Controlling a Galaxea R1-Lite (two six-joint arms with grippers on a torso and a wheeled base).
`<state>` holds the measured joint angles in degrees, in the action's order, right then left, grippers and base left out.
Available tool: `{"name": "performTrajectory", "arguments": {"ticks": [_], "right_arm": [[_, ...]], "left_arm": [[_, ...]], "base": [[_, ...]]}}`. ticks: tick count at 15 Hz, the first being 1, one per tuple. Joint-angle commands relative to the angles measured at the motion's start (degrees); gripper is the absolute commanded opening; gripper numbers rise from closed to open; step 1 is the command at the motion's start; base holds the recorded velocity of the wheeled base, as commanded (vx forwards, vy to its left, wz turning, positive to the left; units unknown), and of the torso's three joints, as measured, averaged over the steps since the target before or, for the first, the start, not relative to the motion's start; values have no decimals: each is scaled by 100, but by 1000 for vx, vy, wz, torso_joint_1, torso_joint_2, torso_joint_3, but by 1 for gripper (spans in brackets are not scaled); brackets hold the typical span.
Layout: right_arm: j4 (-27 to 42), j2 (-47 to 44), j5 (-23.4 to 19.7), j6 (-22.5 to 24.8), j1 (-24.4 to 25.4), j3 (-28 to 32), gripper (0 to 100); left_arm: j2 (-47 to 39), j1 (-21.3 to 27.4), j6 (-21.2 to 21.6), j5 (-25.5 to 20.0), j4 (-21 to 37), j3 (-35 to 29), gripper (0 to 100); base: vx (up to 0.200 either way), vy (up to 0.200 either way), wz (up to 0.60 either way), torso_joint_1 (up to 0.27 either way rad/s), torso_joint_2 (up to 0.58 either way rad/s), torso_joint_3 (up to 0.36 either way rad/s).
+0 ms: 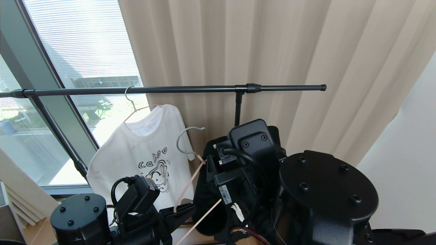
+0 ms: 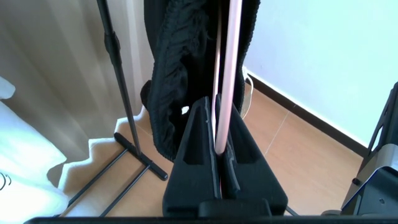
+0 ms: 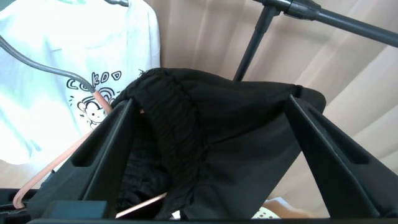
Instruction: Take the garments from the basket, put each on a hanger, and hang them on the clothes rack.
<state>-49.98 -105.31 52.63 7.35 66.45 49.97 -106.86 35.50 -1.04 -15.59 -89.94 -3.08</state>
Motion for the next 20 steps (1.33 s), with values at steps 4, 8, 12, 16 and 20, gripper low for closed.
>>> {"name": "performTrajectory", "arguments": {"ticks": [4,8,12,16,20], "right_arm": [[-3,2,2,3,96,-57,100],[6,20,2,3,96,-57,100],[67,354,-411,65,61,-233,100],[85,1197,-1729,698,-607,-831,100],[1685,2112,-3804,1093,-1750,-954,100]], "left_arm": [[52,1,-2,-5,-6,-17,0],[60,1,-2,-5,-6,-17,0],[69,1,-2,-5,-6,10,0],[60,-69,-2,-14,-6,54,0],[60,-43,51,-58,-6,159,0]], "base": [[0,0,0,0,0,0],[0,0,0,0,0,0],[0,0,0,0,0,0],[0,0,0,0,0,0],[0,0,0,0,0,0]]}}
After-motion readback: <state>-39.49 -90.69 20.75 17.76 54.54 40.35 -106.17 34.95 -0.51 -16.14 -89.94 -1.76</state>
